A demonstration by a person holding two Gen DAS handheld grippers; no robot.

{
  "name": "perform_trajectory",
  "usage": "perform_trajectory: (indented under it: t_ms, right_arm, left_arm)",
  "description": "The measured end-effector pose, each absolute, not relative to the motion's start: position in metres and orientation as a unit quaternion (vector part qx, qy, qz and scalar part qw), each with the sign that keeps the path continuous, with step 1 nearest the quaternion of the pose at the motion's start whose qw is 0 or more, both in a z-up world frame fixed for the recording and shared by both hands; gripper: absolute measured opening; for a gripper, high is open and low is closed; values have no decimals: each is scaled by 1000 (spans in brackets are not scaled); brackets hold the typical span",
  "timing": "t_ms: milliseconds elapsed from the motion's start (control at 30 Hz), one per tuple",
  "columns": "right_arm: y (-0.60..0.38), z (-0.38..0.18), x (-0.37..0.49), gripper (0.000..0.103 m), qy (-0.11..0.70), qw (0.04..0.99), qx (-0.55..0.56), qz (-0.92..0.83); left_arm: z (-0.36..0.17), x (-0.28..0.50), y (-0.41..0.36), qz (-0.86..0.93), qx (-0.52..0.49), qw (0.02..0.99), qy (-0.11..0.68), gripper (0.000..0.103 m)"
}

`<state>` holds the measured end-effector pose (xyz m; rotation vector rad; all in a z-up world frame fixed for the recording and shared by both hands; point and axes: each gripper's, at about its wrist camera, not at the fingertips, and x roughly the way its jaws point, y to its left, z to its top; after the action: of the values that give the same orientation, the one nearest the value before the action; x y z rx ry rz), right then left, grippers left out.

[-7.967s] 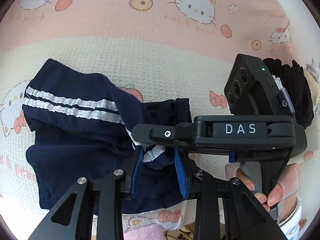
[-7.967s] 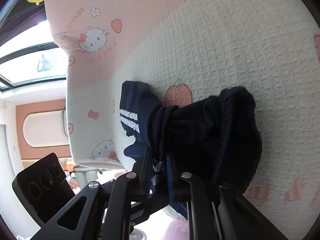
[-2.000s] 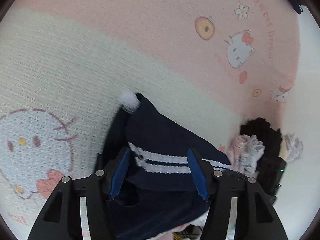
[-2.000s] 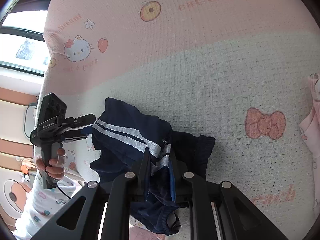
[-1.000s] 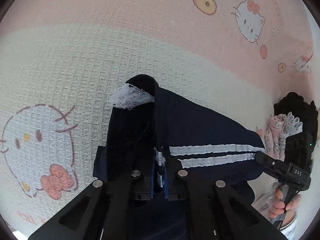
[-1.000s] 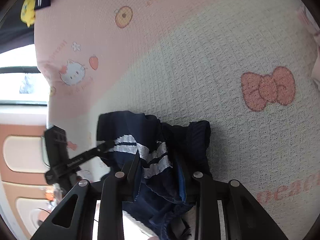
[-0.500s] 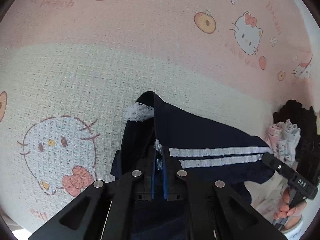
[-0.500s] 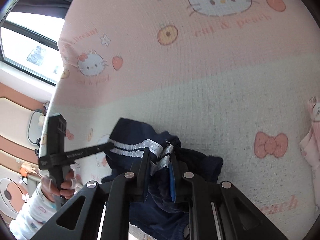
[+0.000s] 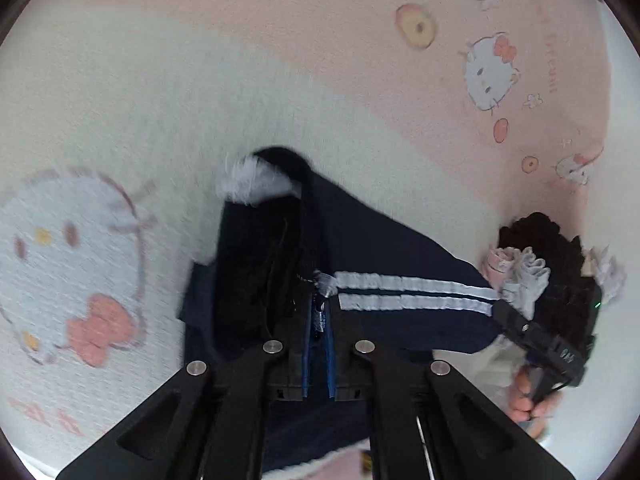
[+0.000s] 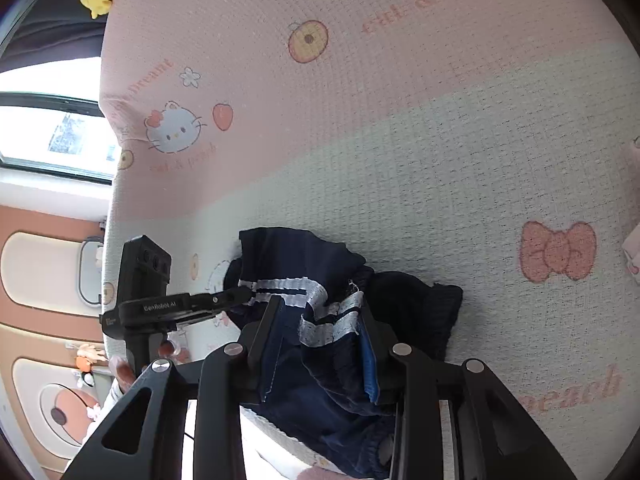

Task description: Fold clothes

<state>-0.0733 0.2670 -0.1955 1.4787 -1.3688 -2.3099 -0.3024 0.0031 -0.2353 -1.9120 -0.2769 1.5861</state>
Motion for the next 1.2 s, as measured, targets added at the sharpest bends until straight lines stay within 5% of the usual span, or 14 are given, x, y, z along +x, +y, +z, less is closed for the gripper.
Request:
perform_trajectory:
  t_ms: [433, 500, 567, 633, 833, 967, 1200]
  right_arm:
    - [264, -218, -68, 33, -448, 58, 516, -728]
    - [261, -219, -65, 33, -440, 62, 520, -730]
    - [261, -219, -62, 33, -438, 57, 515, -735]
    - [263, -220, -57, 33, -444, 51, 505, -738]
    - [280, -242, -38, 34, -545, 48, 447, -708]
    - [286, -263, -32, 43, -602, 50, 427, -673]
    - [286, -268, -42, 43, -625, 69, 411, -660]
  left_arm:
    - [-223, -317, 35, 598, -729, 333, -3, 16]
    - [-218, -320, 36, 596, -724, 347, -3, 29]
    - [-215, -323, 34, 595, -719, 359, -19, 60]
    - [-213, -327, 32, 595, -714, 366, -40, 76]
    - [-217, -329, 15, 598, -711, 361, -79, 77]
    - [-209, -325, 24, 600, -703, 374, -70, 76]
    - [-203, -325, 19, 568, -711, 410, -61, 76]
